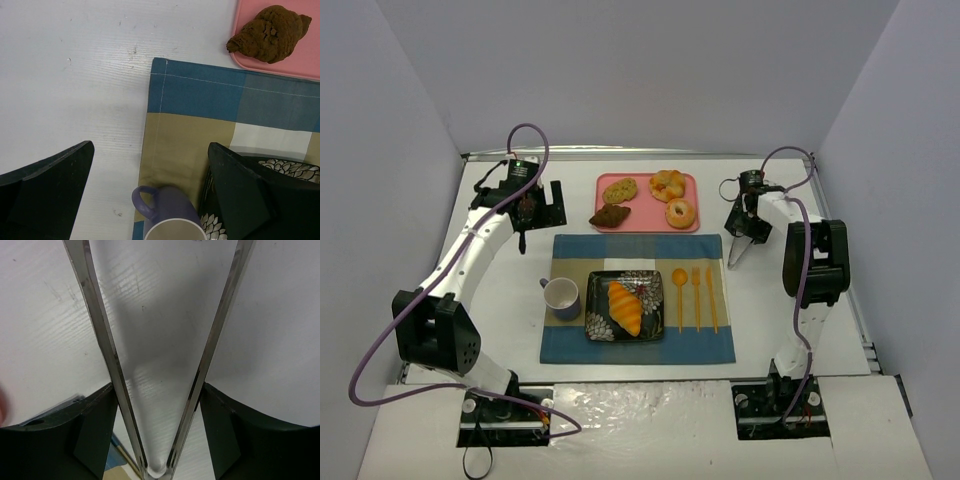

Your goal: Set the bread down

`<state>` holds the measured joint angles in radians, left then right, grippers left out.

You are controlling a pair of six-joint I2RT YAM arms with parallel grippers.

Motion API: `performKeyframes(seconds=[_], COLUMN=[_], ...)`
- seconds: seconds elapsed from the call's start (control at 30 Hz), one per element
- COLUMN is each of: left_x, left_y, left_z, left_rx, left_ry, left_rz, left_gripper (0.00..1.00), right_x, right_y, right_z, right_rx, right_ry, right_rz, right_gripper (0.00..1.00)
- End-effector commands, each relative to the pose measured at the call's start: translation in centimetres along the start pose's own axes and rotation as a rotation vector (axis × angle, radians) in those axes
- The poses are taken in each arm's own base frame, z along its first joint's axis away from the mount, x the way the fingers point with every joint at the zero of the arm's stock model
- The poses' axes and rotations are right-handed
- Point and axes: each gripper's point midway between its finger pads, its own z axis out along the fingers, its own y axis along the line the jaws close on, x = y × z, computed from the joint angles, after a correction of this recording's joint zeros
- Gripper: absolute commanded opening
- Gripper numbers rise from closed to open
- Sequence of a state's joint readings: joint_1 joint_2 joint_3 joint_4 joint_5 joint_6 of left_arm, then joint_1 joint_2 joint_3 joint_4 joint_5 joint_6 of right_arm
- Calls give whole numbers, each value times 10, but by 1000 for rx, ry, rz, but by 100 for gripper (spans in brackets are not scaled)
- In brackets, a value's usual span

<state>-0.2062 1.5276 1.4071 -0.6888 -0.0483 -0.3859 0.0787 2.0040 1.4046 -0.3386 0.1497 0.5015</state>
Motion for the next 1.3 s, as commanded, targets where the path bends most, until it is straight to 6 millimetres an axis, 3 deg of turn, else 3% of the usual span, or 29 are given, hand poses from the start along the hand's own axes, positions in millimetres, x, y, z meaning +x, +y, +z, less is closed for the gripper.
performKeyframes(seconds=[0.0,0.1,0.23,0.4,0.77,0.83,1.1,1.27], left_x=[-34,-34,-33,-33,-30,-29,-17,-11], left_y=[-4,-4,-3,-4,-6,-7,-21,-22], left_z=[-26,-28,-31,-34,-34,-34,-37,-38], left_rx=[36,38,40,45,60,67,143,149], left_ry=[-127,-129,-135,-137,-134,-132,-96,-89], left_rz=[-22,-21,-20,-24,-30,-32,-46,-45], left_gripper=[97,97,97,97,97,97,97,97], right_x=[-5,-6,-16,-33,-37,-31,15,38], right_y=[-5,-4,-1,3,1,12,109,135], right_z=[4,4,-8,-43,-96,-109,-192,-231], right_rx=[17,16,-7,-53,-114,-163,-479,-567], right_ry=[-17,-20,-46,-105,-147,-136,-144,-195], right_rz=[-4,-1,11,30,18,-12,-203,-258], right_gripper=[63,65,75,83,94,97,100,100])
